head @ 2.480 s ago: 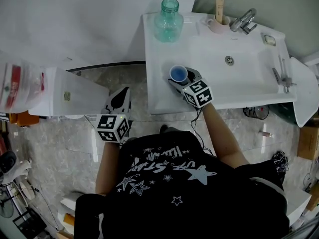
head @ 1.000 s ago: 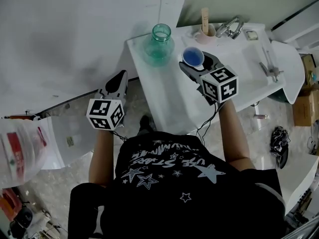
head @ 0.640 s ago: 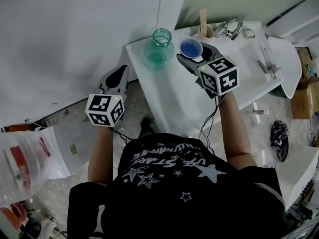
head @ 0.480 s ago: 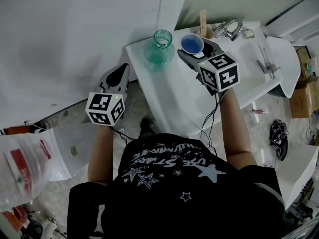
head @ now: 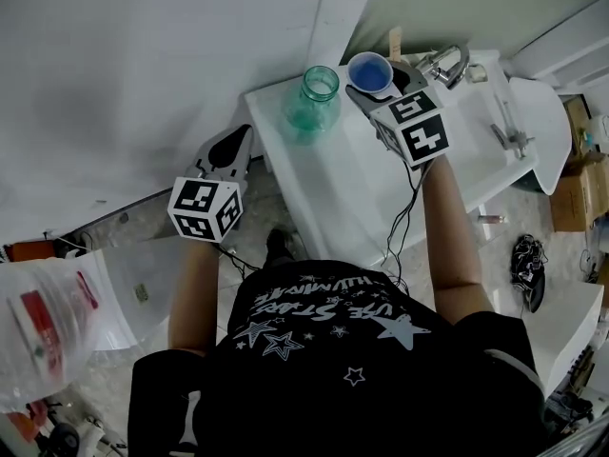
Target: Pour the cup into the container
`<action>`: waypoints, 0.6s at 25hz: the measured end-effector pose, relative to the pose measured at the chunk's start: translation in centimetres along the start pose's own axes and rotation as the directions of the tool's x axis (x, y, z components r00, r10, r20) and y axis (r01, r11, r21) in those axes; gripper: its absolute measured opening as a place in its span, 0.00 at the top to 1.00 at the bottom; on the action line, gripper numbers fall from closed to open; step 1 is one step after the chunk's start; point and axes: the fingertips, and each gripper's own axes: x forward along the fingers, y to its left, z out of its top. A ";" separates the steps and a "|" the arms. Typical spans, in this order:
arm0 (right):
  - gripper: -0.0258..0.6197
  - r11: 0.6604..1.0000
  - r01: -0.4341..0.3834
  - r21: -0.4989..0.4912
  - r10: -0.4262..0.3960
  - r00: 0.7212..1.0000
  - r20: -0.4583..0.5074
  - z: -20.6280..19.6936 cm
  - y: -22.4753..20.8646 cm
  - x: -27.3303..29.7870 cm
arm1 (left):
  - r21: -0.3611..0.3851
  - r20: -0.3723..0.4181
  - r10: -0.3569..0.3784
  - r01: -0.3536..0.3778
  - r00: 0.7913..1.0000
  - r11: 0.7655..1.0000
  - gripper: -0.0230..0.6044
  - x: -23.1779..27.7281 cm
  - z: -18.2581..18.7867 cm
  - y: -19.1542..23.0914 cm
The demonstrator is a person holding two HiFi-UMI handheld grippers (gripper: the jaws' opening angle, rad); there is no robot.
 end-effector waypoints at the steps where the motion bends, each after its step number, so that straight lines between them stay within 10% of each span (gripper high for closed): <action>1: 0.52 1.000 0.005 -0.014 -0.005 1.000 -0.008 0.1 -0.1 0.2 | -0.002 -0.001 -0.002 0.002 1.000 1.000 0.94 0.1 -0.1 0.1; 15: 0.52 0.962 0.104 -0.253 -0.127 0.989 -0.076 1.5 -0.3 1.4 | -0.029 -0.006 -0.006 0.006 1.000 1.000 0.94 0.9 -0.6 0.8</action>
